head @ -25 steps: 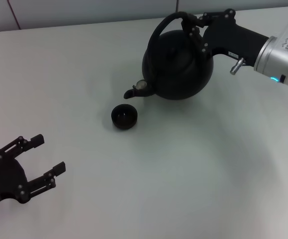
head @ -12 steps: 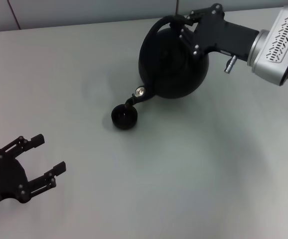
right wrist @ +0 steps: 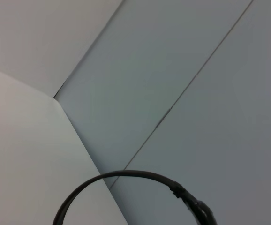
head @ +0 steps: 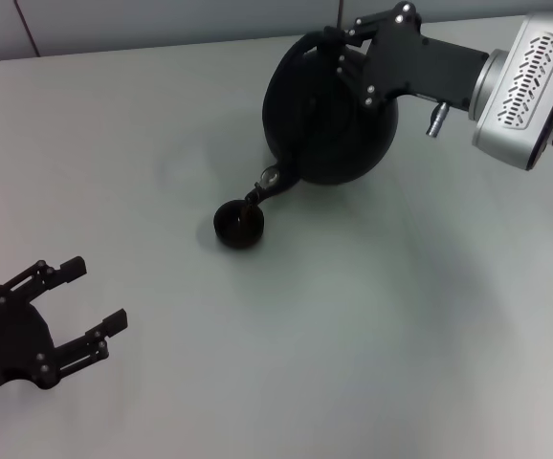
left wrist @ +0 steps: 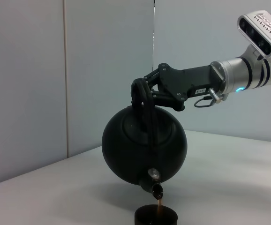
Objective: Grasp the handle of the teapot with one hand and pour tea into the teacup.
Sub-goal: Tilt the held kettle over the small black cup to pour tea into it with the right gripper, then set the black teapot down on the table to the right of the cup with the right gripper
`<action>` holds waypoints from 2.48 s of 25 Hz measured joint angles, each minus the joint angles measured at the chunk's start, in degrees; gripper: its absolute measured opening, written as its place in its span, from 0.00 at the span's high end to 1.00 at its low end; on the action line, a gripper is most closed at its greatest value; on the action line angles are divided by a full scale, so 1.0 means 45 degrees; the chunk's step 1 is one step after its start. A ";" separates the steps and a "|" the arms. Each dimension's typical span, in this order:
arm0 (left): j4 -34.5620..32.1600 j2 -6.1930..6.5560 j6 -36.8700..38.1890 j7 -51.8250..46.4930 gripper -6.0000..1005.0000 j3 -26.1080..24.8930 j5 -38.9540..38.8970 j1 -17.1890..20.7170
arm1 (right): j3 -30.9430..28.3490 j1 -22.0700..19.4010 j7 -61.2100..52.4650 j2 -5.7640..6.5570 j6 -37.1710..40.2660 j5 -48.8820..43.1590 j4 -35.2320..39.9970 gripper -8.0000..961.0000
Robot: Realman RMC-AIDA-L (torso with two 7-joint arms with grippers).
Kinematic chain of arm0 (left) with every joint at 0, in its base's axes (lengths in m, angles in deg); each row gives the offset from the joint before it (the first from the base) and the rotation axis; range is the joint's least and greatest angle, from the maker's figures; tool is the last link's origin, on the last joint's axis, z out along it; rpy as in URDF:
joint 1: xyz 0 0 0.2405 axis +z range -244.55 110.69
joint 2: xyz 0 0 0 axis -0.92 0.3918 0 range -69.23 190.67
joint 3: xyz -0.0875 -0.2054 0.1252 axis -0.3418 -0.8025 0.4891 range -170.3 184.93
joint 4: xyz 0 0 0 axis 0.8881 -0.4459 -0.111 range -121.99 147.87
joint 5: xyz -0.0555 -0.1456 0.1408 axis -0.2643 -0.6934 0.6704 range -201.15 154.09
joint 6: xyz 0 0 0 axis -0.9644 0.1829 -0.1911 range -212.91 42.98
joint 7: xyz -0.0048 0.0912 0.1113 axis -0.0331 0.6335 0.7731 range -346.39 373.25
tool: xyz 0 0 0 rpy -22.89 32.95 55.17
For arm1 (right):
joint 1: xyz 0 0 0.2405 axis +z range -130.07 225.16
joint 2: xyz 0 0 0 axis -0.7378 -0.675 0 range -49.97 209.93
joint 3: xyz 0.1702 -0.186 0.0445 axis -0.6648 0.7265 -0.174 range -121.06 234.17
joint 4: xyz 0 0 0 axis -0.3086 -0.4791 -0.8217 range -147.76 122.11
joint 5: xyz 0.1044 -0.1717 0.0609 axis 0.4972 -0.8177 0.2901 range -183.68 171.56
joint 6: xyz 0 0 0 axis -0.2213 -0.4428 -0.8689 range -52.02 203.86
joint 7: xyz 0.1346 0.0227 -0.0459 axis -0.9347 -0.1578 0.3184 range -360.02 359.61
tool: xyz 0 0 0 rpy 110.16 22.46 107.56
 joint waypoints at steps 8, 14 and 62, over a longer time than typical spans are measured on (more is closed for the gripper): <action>0.0020 0.0000 -0.0005 -0.0010 0.20 0.0000 -0.0048 -0.0051 | 0.0308 0.0064 0.0437 -0.0053 -0.0015 0.0058 0.0048 0.90; 0.0021 0.0001 0.0003 0.0015 0.20 0.0000 -0.0169 0.0000 | 0.0350 0.0174 -0.0296 -0.0072 -0.0106 0.0067 0.0045 0.90; 0.0021 0.0020 0.0118 0.0033 0.20 0.0099 -0.0330 -0.0048 | 0.0019 -0.3763 -0.4137 -0.0088 0.0896 0.5116 -0.1311 0.90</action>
